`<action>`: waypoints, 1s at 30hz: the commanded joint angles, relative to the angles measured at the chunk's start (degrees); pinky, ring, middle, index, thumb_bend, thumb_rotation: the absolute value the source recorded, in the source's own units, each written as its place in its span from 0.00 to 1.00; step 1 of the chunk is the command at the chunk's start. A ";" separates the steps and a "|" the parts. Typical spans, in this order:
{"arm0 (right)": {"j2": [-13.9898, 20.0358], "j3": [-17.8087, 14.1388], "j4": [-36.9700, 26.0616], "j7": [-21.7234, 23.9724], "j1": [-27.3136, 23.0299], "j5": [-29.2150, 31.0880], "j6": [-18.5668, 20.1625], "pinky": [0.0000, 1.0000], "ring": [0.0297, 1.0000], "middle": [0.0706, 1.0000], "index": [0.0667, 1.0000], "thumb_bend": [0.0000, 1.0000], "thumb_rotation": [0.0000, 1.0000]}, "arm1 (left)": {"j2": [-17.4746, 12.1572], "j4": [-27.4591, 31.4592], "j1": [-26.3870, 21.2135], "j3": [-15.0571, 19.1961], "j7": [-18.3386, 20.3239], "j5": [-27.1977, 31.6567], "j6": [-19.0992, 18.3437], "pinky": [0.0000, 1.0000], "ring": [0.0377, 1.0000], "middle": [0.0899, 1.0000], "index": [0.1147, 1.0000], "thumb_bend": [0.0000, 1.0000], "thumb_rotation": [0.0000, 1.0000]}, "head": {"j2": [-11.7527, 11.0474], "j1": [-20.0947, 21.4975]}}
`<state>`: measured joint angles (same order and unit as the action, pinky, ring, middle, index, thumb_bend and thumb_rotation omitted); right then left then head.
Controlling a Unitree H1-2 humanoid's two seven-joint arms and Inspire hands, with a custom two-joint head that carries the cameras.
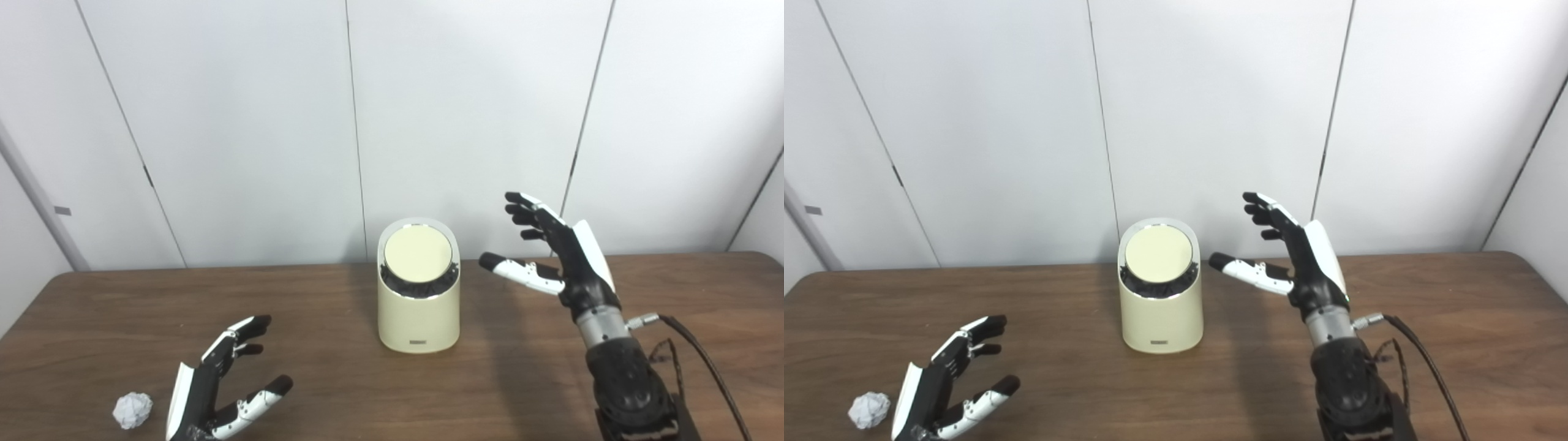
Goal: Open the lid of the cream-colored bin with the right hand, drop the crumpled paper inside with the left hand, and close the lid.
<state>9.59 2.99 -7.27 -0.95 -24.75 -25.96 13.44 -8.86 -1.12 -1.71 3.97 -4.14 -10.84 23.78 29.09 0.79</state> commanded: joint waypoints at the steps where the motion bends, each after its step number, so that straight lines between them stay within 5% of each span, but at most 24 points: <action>1: 1.04 0.87 -1.77 0.65 -3.34 -2.15 1.36 0.72 0.79 0.80 0.83 0.99 0.62 | 0.53 -1.42 -0.07 -0.43 -1.09 -1.08 2.39 0.69 0.78 0.78 0.75 0.85 0.52 | 0.02 0.07; 16: 1.89 6.57 -0.68 4.64 -9.56 -9.11 9.09 0.58 0.75 0.85 0.92 1.00 0.46 | 0.98 -1.30 -0.07 -0.78 -1.39 -1.32 2.44 0.68 0.78 0.77 0.74 0.86 0.51 | -0.03 -0.27; 30: -0.42 8.60 1.22 9.03 -13.06 -15.06 13.46 0.70 0.84 0.89 0.91 1.00 0.46 | 1.27 -0.81 0.16 -1.00 -1.19 -1.37 2.14 0.69 0.78 0.78 0.75 0.86 0.51 | 0.12 -0.52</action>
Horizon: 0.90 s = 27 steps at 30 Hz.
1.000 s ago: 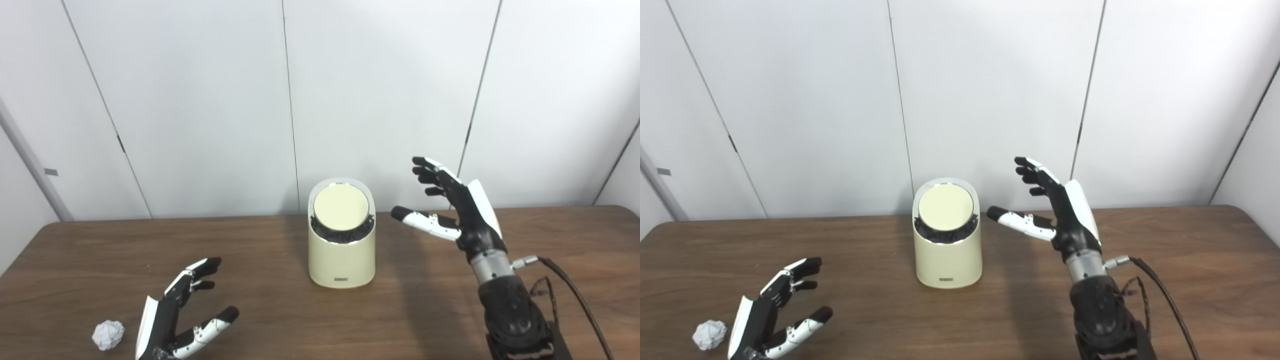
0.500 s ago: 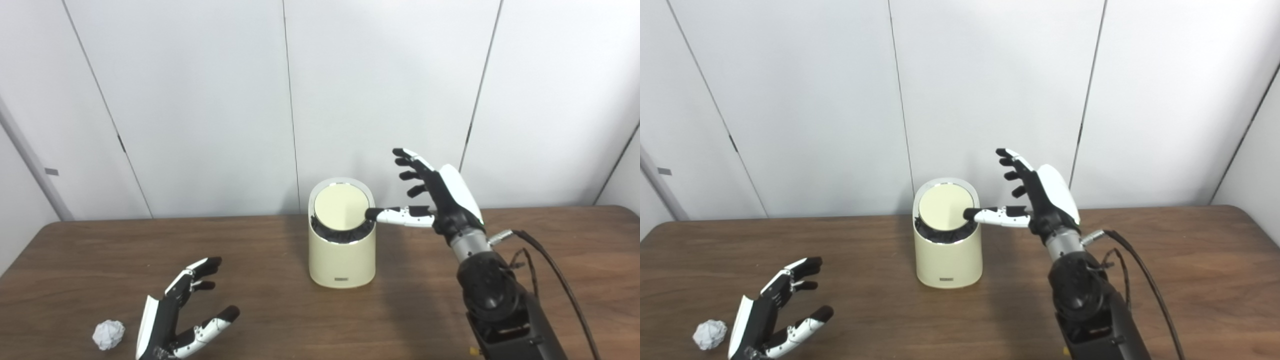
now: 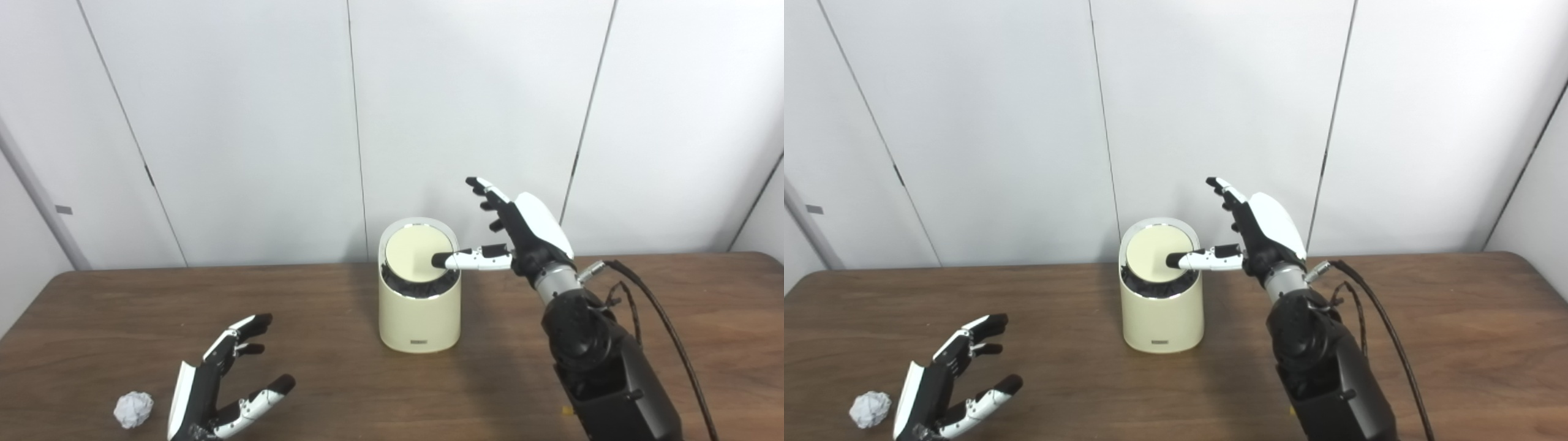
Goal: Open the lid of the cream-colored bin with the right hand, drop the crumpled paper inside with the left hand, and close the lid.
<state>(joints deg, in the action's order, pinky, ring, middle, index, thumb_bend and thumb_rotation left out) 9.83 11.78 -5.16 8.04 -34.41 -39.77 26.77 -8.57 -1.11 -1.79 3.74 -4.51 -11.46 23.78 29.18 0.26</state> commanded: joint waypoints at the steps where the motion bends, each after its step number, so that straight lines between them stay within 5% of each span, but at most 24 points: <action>1: -1.04 -0.22 -0.51 0.31 -3.61 -1.67 0.12 0.69 0.83 0.88 0.91 1.00 0.46 | 1.04 -0.68 0.31 -0.78 -0.83 -0.81 2.06 0.69 0.79 0.78 0.75 0.85 0.50 | 0.10 -0.06; 19: -0.73 3.19 6.29 -0.44 -6.72 -4.41 -1.41 0.71 0.84 0.89 0.91 1.00 0.43 | 2.04 0.91 0.99 -0.97 -0.83 -0.89 1.14 0.69 0.78 0.78 0.75 0.87 0.50 | 0.73 -0.73; 27: 0.16 3.68 8.45 -0.97 -7.09 -4.44 -1.59 0.80 0.89 0.91 0.92 1.00 0.41 | 2.05 1.47 1.29 -0.89 -0.78 -1.48 1.09 0.68 0.77 0.77 0.75 0.86 0.51 | 0.92 -0.74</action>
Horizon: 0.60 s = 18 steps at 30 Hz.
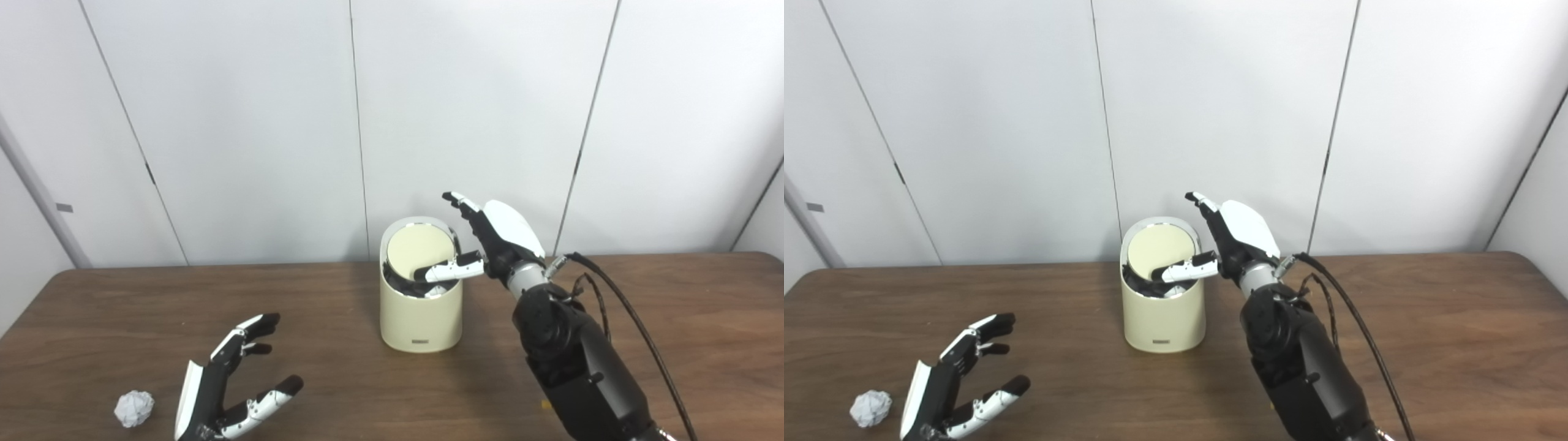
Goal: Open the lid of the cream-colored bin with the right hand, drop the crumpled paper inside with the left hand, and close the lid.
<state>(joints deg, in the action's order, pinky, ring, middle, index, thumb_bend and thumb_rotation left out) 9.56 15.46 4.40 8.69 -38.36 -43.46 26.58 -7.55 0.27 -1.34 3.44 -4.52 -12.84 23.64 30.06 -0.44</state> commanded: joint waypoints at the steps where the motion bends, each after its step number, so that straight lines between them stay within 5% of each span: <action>1: 0.57 0.17 -0.83 -1.84 -3.18 -0.97 -1.54 0.80 0.89 0.91 0.92 1.00 0.41 | 1.04 0.16 0.87 -0.58 -0.79 -0.13 1.23 0.68 0.77 0.77 0.75 0.86 0.51 | 0.10 -0.05; 18: 1.62 1.60 2.25 -2.86 -4.63 -0.88 -1.80 0.80 0.89 0.90 0.92 1.00 0.44 | 1.17 1.01 1.34 -0.47 -0.79 -0.64 0.96 0.68 0.77 0.77 0.74 0.86 0.51 | 0.56 0.04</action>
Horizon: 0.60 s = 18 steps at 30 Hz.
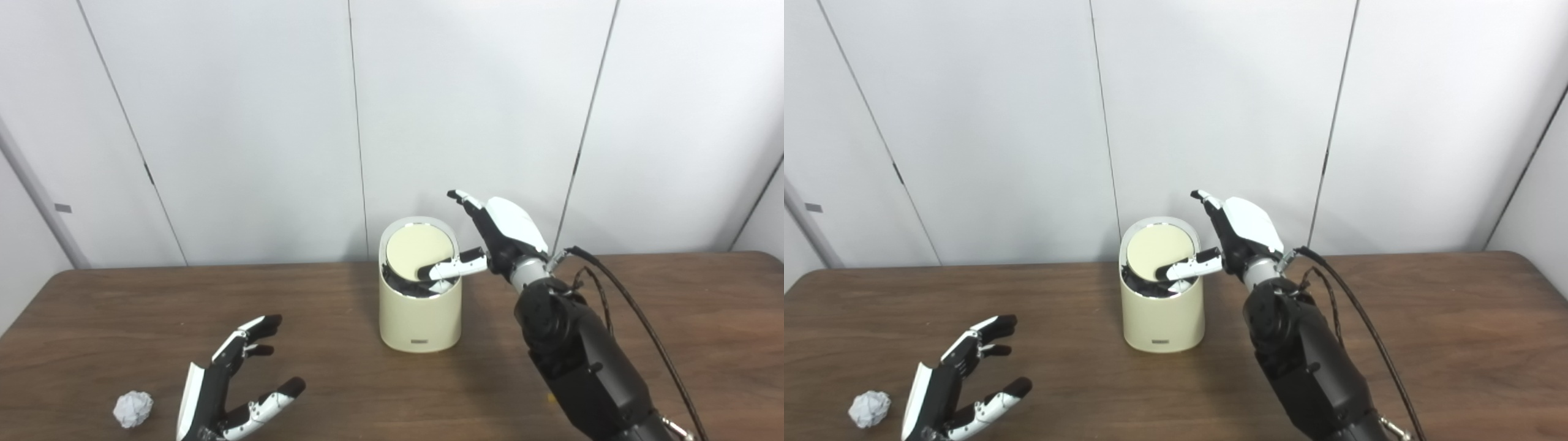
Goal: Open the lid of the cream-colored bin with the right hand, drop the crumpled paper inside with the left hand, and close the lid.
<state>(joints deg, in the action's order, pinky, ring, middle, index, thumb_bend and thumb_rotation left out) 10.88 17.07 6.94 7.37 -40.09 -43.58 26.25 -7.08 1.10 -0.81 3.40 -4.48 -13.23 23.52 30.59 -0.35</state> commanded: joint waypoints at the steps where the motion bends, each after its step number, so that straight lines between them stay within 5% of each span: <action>1: 0.27 0.10 -0.08 -1.68 -2.95 -0.89 -1.45 0.79 0.88 0.90 0.91 1.00 0.44 | 0.74 0.09 0.80 -0.46 -0.77 -0.13 1.07 0.68 0.77 0.77 0.75 0.86 0.51 | 0.01 -0.16; 18: 1.18 2.55 5.33 -2.33 -5.37 -2.00 -2.07 0.76 0.86 0.88 0.89 1.00 0.42 | 1.83 1.35 1.20 -0.90 -0.85 -0.84 0.24 0.69 0.78 0.77 0.75 0.87 0.52 | 0.49 -0.65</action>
<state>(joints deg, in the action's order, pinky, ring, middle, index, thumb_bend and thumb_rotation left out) 11.46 19.16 11.34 6.30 -43.00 -43.97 24.84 -5.75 2.18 0.00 2.83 -4.49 -13.47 23.05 31.03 -0.97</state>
